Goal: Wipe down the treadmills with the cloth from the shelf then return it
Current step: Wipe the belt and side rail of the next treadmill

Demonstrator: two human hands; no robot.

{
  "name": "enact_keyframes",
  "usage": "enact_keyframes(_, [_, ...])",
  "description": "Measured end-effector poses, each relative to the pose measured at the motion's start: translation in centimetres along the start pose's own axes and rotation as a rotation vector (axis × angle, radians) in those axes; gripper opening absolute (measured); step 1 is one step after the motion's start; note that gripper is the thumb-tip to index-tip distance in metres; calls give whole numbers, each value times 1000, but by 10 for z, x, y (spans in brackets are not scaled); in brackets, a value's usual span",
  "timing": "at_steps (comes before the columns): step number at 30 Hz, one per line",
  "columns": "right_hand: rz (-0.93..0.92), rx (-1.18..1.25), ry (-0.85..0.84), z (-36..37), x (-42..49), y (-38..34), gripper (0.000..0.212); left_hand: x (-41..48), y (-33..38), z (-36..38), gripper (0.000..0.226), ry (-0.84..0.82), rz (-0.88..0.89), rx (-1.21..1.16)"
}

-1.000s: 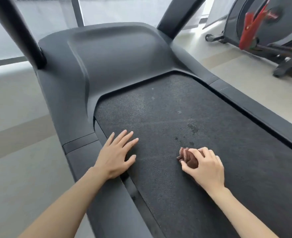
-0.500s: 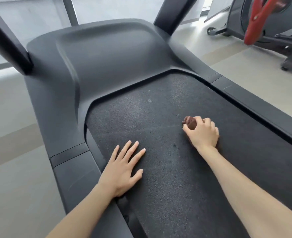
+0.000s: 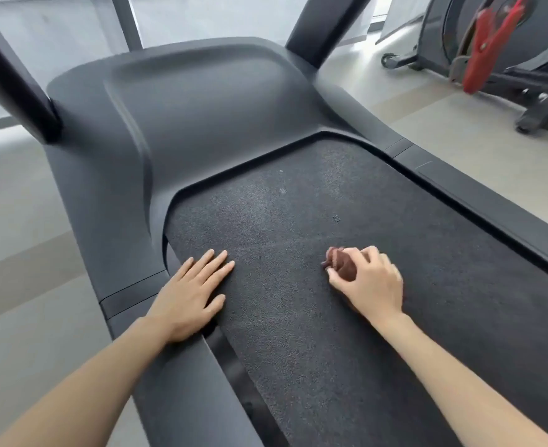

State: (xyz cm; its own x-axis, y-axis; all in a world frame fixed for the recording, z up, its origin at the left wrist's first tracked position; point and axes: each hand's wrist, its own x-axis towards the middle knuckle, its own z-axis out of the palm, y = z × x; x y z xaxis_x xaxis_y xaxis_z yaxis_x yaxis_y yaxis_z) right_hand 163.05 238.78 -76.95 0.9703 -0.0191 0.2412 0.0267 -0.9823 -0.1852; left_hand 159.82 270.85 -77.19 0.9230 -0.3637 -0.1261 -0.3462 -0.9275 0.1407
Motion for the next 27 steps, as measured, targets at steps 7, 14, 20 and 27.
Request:
enact_keyframes(7, [331, -30, 81, 41, 132, 7, 50, -1, -4, 9, 66, 87, -25, -89])
enact_keyframes(14, [194, -29, 59, 44, 131, -53, 50, -2, -2, 11, 63, 108, -5, -98])
enact_keyframes(20, [-137, 66, -44, 25, 14, -122, 40, -4, -1, 3, 61, 106, 15, -132])
enact_keyframes(27, [-296, 110, 23, 10, -96, -119, 36, 9, -60, -18, 58, 96, 6, 8])
